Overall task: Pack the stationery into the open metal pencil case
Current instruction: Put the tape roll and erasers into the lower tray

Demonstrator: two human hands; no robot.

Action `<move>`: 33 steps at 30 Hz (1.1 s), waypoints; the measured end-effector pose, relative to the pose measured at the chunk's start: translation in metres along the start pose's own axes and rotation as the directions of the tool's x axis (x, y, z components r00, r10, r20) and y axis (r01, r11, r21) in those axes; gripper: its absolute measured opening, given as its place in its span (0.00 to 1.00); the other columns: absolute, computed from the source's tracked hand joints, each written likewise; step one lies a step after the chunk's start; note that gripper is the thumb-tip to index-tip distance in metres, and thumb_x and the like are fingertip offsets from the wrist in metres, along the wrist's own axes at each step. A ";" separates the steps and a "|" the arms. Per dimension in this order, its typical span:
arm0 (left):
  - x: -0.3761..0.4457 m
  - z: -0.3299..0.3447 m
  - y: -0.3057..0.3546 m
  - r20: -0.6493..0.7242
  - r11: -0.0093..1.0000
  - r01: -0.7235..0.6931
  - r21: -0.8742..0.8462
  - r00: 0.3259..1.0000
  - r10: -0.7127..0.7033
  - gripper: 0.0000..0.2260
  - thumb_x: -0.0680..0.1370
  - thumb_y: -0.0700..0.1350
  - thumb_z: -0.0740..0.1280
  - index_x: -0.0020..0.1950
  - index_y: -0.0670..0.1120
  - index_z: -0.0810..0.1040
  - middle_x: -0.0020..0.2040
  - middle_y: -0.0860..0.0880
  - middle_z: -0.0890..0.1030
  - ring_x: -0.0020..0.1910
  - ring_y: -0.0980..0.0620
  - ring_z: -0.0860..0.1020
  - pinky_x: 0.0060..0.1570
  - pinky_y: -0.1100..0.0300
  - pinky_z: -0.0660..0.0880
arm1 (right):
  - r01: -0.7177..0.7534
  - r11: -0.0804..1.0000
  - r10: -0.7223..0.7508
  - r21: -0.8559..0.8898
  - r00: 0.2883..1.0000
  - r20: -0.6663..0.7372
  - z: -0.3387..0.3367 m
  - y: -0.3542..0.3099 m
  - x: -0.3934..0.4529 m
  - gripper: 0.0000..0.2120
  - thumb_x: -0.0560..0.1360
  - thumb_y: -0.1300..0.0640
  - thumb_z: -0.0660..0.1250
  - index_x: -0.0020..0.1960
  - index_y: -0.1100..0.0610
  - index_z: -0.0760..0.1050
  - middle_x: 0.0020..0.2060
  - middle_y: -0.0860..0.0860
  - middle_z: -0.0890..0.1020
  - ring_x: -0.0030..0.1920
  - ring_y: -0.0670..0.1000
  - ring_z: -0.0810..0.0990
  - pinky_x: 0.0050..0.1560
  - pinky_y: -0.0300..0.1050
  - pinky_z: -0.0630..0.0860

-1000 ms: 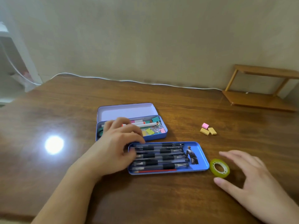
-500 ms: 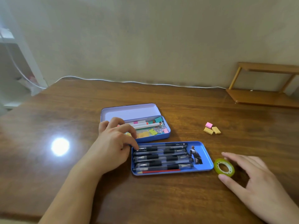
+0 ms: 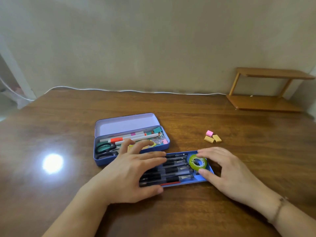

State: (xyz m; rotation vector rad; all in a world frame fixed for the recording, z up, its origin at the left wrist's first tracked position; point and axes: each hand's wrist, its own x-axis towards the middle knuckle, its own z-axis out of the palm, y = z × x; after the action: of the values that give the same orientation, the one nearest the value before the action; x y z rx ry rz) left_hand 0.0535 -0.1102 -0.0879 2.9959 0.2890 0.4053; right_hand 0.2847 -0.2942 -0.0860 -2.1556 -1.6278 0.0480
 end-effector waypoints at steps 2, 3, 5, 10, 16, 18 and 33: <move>0.002 0.000 0.001 0.000 1.000 -0.012 0.004 1.000 0.012 0.30 0.73 0.72 0.58 0.71 0.59 0.71 0.71 0.66 0.70 0.76 0.56 0.58 0.71 0.40 0.54 | 0.007 1.000 -0.007 -0.014 1.000 0.000 0.000 0.001 0.000 0.16 0.72 0.45 0.70 0.60 0.42 0.76 0.58 0.34 0.73 0.62 0.35 0.67 0.56 0.25 0.61; 0.002 0.000 0.001 0.001 1.000 -0.009 0.005 1.000 0.009 0.30 0.74 0.72 0.58 0.71 0.59 0.71 0.70 0.66 0.71 0.76 0.56 0.58 0.71 0.40 0.54 | 0.011 1.000 -0.011 -0.024 1.000 0.002 -0.001 0.001 0.000 0.15 0.72 0.45 0.70 0.59 0.41 0.77 0.57 0.34 0.73 0.62 0.35 0.67 0.54 0.24 0.62; 0.002 0.000 0.000 0.003 1.000 0.003 -0.002 1.000 -0.003 0.29 0.73 0.72 0.59 0.70 0.59 0.72 0.69 0.66 0.72 0.76 0.56 0.59 0.71 0.40 0.54 | 0.013 0.999 -0.012 -0.033 1.000 0.018 -0.001 0.002 0.001 0.13 0.73 0.45 0.69 0.58 0.41 0.77 0.55 0.33 0.72 0.61 0.36 0.67 0.50 0.24 0.64; -0.001 0.000 -0.003 -0.036 0.999 0.025 -0.035 0.999 -0.026 0.26 0.73 0.71 0.59 0.67 0.60 0.73 0.65 0.66 0.75 0.72 0.57 0.64 0.69 0.44 0.55 | 0.032 0.999 -0.031 -0.032 0.999 0.026 -0.001 0.003 0.004 0.13 0.73 0.45 0.68 0.58 0.42 0.77 0.55 0.35 0.71 0.60 0.37 0.69 0.55 0.30 0.67; -0.001 -0.001 -0.003 -0.037 0.999 0.022 -0.041 0.999 -0.024 0.27 0.72 0.72 0.61 0.67 0.61 0.72 0.68 0.66 0.72 0.72 0.57 0.63 0.70 0.46 0.54 | 0.043 0.997 -0.039 0.062 0.997 -0.073 -0.023 0.015 0.018 0.14 0.72 0.41 0.67 0.55 0.44 0.79 0.53 0.37 0.78 0.57 0.36 0.73 0.58 0.29 0.66; 0.001 0.000 -0.001 -0.033 0.999 0.025 -0.029 0.999 -0.026 0.31 0.71 0.74 0.60 0.69 0.62 0.70 0.70 0.65 0.70 0.73 0.57 0.62 0.70 0.45 0.54 | -0.031 0.997 0.039 0.064 0.990 -0.137 -0.035 0.034 0.038 0.12 0.73 0.48 0.70 0.56 0.46 0.79 0.54 0.40 0.79 0.55 0.41 0.76 0.57 0.30 0.69; 0.005 0.003 0.006 0.001 0.997 0.053 0.059 0.999 -0.053 0.34 0.73 0.75 0.54 0.70 0.55 0.73 0.71 0.60 0.70 0.70 0.51 0.65 0.70 0.48 0.50 | -0.003 0.953 -0.032 -0.304 0.993 -0.111 -0.014 0.071 0.067 0.09 0.74 0.49 0.69 0.52 0.49 0.83 0.50 0.43 0.79 0.53 0.45 0.69 0.45 0.41 0.68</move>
State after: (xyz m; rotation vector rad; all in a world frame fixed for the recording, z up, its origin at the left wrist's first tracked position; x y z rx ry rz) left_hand 0.0599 -0.1153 -0.0886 3.0385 0.3857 0.3941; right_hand 0.3735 -0.2519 -0.0833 -2.3206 -1.6736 -0.3470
